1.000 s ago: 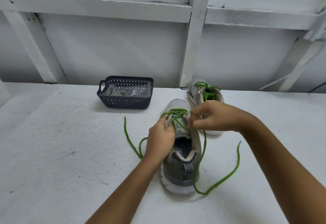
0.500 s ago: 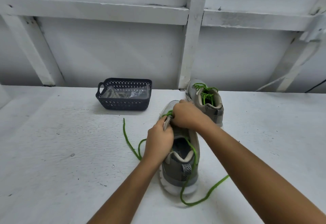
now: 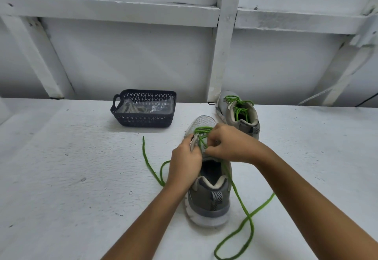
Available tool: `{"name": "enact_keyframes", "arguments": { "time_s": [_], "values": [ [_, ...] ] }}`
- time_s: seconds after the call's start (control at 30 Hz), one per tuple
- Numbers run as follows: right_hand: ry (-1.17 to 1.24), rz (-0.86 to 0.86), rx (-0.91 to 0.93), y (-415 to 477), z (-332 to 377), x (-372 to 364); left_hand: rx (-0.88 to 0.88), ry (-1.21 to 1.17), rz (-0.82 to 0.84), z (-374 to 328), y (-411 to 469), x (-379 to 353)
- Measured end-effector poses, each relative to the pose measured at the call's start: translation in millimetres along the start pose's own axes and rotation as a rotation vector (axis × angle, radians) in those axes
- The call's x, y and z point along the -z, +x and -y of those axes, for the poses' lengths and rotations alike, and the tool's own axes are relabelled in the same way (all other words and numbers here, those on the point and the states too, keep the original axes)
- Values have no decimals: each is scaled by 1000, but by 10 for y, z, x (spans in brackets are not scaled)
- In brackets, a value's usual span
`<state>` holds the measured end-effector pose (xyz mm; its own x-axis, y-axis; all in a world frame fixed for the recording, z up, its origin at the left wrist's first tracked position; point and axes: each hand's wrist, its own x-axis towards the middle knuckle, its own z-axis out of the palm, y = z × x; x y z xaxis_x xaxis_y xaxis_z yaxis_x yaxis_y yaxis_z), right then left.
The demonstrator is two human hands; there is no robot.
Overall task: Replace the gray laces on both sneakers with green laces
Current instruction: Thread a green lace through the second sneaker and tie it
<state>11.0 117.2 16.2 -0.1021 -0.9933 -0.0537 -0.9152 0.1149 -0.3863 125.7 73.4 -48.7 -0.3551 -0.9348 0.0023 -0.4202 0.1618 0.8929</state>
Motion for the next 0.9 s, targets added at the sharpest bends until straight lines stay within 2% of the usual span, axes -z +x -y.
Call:
{"name": "enact_keyframes", "arguments": {
  "time_s": [0.3,0.37,0.43,0.5,0.53,0.6,0.67,0.73,0.8,0.9],
  "values": [
    [-7,193,70,-101,-19,23,-4,16,-2,-19,-10,14],
    [72,186,56,-81,-2,26,0,11,9,-6,3,19],
    [298,3,-32,-63,46,56,-7,-8,23,20,23,31],
    [648,-219,-216,-36,81,140,-35,-25,49,38,31,43],
    [902,-241,-296,-12,93,197,-56,-34,58,44,35,51],
    [1473,-151,-386,32,125,346,-119,-73,56,26,39,67],
    [1846,-104,-417,78,167,498,-235,-93,15,-13,17,90],
    [1992,-144,-389,141,230,611,-386,-15,-13,-69,-22,112],
    [2070,-199,-346,206,301,688,-487,111,28,-163,-56,129],
    [2110,-240,-323,306,345,720,-502,126,184,-302,-60,154]
  ]
}}
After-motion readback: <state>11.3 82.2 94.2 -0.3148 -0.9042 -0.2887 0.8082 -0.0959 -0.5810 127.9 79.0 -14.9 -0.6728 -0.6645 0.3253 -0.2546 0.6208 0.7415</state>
